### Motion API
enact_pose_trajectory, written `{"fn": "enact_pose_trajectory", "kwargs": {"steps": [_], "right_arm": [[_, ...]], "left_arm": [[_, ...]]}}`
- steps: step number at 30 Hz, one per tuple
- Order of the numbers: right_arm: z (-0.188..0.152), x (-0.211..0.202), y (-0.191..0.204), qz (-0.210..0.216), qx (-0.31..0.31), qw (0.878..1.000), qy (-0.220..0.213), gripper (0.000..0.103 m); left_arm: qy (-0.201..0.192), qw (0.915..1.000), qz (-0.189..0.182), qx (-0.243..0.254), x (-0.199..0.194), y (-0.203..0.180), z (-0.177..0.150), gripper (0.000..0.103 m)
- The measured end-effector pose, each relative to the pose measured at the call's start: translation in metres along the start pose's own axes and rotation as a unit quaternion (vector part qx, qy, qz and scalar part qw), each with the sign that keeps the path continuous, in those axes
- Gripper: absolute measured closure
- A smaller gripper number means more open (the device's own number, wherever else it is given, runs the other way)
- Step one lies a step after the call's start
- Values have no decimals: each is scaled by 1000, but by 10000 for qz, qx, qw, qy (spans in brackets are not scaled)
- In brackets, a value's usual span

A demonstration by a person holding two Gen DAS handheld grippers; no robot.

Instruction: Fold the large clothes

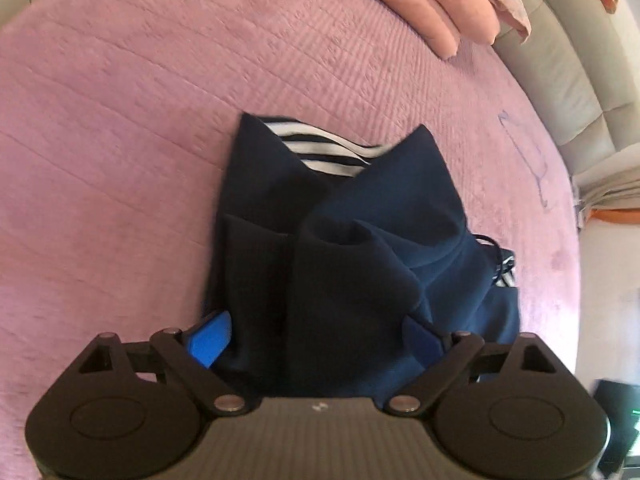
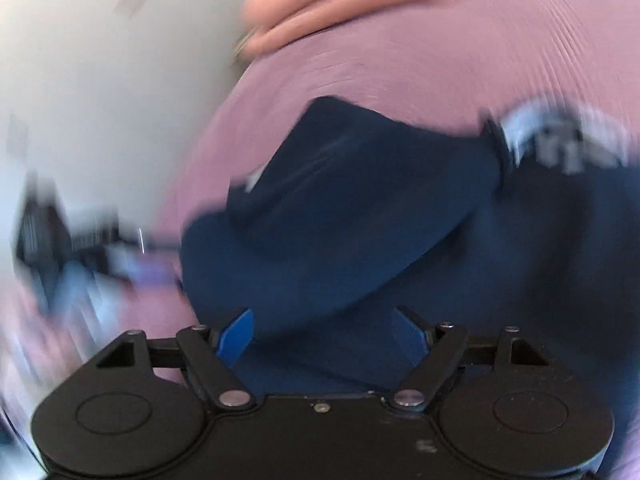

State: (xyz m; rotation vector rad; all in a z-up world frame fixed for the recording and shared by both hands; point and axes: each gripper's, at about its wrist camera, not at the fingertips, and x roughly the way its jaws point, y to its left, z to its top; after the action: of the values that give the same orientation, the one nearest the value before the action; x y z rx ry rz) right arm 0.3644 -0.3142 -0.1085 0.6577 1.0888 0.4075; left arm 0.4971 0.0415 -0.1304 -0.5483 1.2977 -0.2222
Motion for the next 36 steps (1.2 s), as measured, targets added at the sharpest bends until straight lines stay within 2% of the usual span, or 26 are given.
{"fn": "enact_pose_trajectory", "kwargs": {"steps": [1, 3, 5, 6, 7, 8, 9, 13, 15, 17, 18, 19, 20, 21, 22, 23, 24, 27, 29, 31, 33, 34, 35, 36], "right_arm": [[-1, 14, -6, 53, 333, 9994, -106, 11], [-4, 42, -8, 33, 791, 9969, -46, 11], [-8, 63, -12, 173, 1238, 9922, -21, 11], [-12, 64, -9, 375, 1390, 9894, -168, 18], [-14, 63, -4, 322, 1400, 9890, -343, 55], [-13, 63, 6, 73, 1336, 9898, -481, 94], [-12, 59, 14, 121, 1264, 9901, -602, 94], [4, 6, 50, 843, 1059, 9844, -1124, 95], [15, -24, 61, 1006, 958, 9836, -1149, 95], [25, -57, 64, 865, 602, 9898, -954, 95], [27, -68, 61, 701, 384, 9936, -800, 95], [28, -67, 62, 340, 188, 9969, -688, 94], [26, -60, 60, -245, -102, 9985, -482, 71], [25, -52, 52, -1044, -478, 9933, -90, 48], [20, -36, 43, -2009, -701, 9767, 261, 28], [16, -26, 33, -2424, -694, 9666, 457, 31], [12, -25, 19, -2361, -433, 9693, 535, 31], [7, -31, -1, -1570, 584, 9854, 287, 29], [13, -20, 8, -1429, 624, 9876, 182, 27], [6, -1, 10, -1478, 706, 9860, 303, 25], [-5, 24, 3, -1380, 964, 9840, 584, 25], [-12, 36, -2, -1321, 1142, 9826, 633, 26], [-16, 44, -6, -1268, 1288, 9818, 591, 26], [-21, 48, -6, -1177, 1372, 9820, 538, 26]], "left_arm": [[23, 10000, 44, 7, 5, -3, 2, 9], [42, 9996, 281, 91, 12, -7, 8, 9], [139, 9991, 365, 137, 19, -11, 12, 11], [153, 9992, 347, 155, 17, -10, 12, 12], [143, 9992, 335, 179, 11, -10, 13, 12], [113, 9991, 353, 206, 8, -11, 14, 12], [108, 9990, 364, 216, 5, -13, 14, 12], [250, 9993, 195, 205, -9, -30, 16, 17], [335, 9989, 32, 321, -33, -51, 8, 16], [279, 9969, -76, 728, -58, -70, -10, 8], [206, 9953, 37, 942, -68, -77, -19, 5], [135, 9934, 228, 1112, -75, -82, -28, 3], [98, 9914, 377, 1250, -78, -84, -36, 2], [119, 9903, 415, 1324, -77, -83, -40, 2], [163, 9897, 466, 1346, -73, -82, -41, 2], [244, 9896, 559, 1306, -64, -79, -39, 2], [306, 9900, 615, 1235, -55, -75, -37, 3], [445, 9917, 530, 1081, -22, -65, -29, 3], [626, 9921, 459, 987, 6, -62, -25, 4], [757, 9914, 563, 906, 30, -59, -27, 6], [939, 9909, 523, 814, 50, -53, -30, 12], [1016, 9908, 463, 758, 59, -50, -31, 30], [1076, 9909, 443, 678, 66, -49, -34, 58], [1117, 9908, 453, 612, 71, -48, -37, 68]]}}
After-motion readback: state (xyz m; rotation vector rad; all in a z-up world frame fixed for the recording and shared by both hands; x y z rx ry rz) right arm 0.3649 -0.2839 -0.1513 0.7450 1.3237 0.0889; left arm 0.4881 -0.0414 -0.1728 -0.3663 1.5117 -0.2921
